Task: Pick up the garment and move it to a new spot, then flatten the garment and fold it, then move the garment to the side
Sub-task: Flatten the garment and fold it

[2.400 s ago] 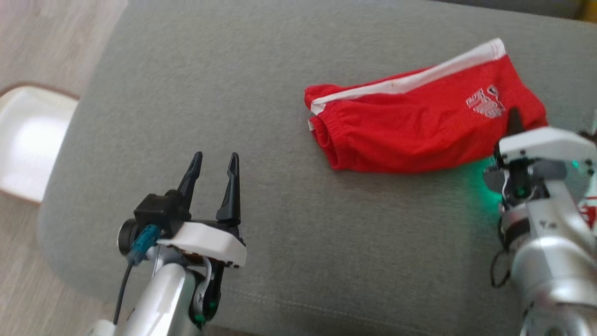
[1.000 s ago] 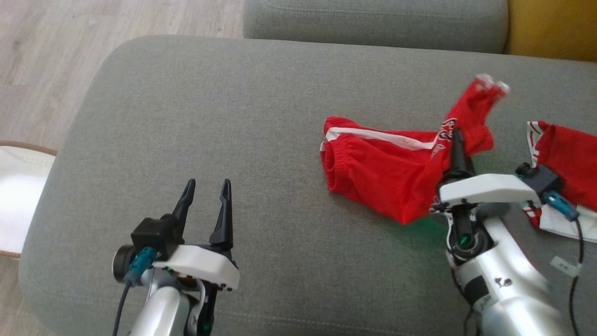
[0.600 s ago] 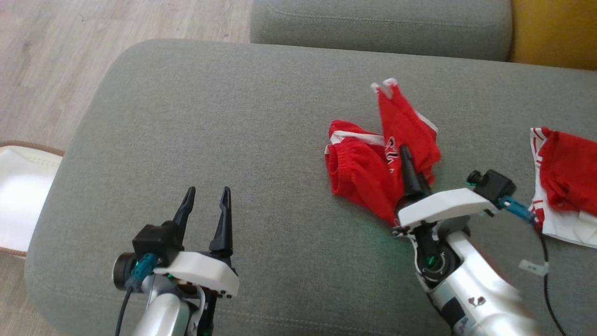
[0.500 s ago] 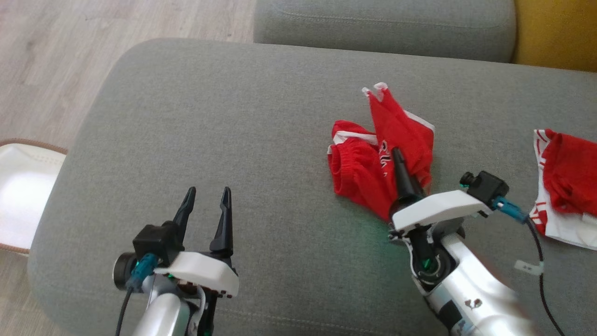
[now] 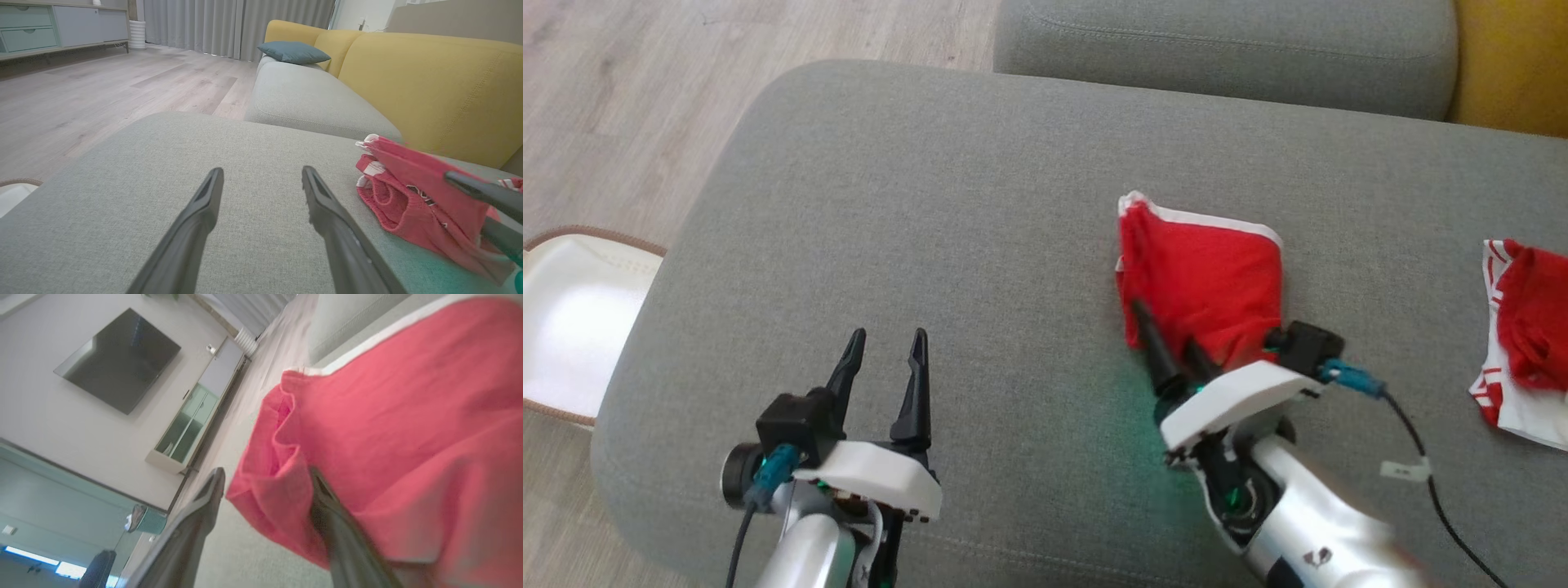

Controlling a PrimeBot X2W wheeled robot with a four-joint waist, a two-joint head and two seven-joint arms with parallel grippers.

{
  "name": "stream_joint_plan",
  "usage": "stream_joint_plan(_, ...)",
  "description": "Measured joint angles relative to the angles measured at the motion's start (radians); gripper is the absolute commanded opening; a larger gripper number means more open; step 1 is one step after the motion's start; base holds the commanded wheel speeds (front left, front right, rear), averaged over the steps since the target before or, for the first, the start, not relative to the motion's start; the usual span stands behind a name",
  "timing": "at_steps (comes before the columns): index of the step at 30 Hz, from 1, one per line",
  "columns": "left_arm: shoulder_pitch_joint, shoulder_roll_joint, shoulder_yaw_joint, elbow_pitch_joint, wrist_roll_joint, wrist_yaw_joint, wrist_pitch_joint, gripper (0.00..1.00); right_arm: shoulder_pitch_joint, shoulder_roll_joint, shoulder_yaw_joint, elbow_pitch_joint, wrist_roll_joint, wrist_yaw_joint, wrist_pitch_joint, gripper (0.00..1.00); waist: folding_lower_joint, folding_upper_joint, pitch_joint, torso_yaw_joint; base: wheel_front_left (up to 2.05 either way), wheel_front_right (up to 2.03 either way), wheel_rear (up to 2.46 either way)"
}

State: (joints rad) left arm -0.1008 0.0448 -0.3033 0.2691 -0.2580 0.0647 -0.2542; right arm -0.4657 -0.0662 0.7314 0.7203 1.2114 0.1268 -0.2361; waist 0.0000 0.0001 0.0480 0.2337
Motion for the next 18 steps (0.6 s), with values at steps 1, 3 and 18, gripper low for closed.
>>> stream_joint_plan(1, 0.000, 0.000, -0.001, 0.000, 0.000, 0.000, 0.000, 1.00, -0.001, 0.000, 0.022, 0.001, 0.006, 0.000, 0.013, 1.00, 0.0000, 0.0000, 0.000, 0.002, 0.00, 0.00, 0.00)
stream_joint_plan(3, 0.000, 0.000, -0.002, 0.000, 0.000, 0.000, 0.000, 1.00, -0.002, 0.000, 0.070, 0.013, 0.009, 0.000, 0.039, 1.00, 0.0000, 0.0000, 0.001, 0.005, 0.00, 0.00, 0.00)
stream_joint_plan(18, 0.000, 0.000, 0.018, -0.004, 0.000, 0.007, 0.000, 1.00, -0.091, 0.000, 0.138, 0.140, 0.014, 0.000, 0.018, 1.00, 0.0000, 0.0000, -0.010, -0.032, 0.00, 0.00, 0.00)
